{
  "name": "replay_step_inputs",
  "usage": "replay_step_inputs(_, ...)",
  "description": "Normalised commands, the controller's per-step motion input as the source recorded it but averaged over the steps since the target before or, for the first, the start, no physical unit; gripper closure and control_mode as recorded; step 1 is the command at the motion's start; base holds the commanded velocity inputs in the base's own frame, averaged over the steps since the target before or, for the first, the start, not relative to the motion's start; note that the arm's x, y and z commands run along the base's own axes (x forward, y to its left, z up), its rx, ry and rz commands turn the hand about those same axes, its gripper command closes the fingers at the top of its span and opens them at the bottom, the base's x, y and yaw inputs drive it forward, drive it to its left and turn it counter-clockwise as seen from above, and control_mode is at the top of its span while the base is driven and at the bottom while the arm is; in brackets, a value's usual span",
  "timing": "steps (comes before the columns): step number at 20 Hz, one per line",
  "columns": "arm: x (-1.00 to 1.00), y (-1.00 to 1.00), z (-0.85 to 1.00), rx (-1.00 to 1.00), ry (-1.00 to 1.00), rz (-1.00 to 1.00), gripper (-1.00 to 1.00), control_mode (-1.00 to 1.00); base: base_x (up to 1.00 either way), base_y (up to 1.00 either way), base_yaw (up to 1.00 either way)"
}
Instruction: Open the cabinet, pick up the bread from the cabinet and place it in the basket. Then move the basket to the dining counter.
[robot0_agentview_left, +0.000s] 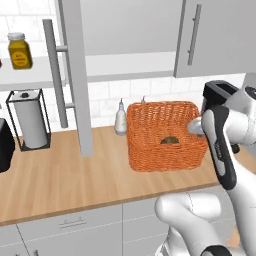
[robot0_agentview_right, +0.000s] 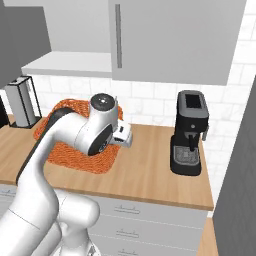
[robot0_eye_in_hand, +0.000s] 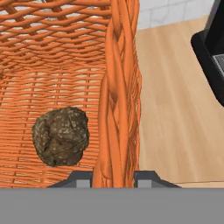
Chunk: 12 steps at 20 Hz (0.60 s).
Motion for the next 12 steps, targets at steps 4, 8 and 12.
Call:
replay_step_inputs(4, -0.44, 0.0, 0.39, 0.0, -0.15, 0.0, 1.0, -1.0, 0.0, 0.0, 0.0)
replay_step_inputs(8, -0.4, 0.0, 0.23, 0.0, -0.07, 0.0, 1.0, 1.0, -0.16, 0.0, 0.0)
replay_step_inputs(12, 0.0, 0.0, 0.0, 0.0, 0.0, 0.0, 1.0, 1.0, -0.97, -0.24, 0.0)
